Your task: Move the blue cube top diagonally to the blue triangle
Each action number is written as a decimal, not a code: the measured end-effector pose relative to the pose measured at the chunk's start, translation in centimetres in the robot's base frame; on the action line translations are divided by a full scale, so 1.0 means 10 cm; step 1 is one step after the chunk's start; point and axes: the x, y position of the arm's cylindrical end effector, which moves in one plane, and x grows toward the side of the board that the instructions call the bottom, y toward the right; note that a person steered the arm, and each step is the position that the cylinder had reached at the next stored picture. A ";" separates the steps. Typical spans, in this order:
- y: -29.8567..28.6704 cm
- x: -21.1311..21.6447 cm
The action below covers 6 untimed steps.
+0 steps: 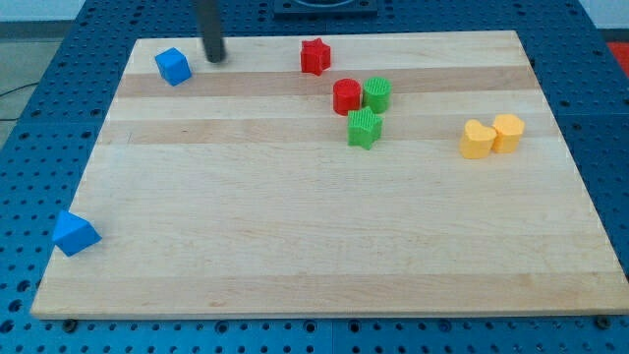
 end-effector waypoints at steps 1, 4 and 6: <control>-0.54 0.27; -0.50 1.57; -0.04 1.92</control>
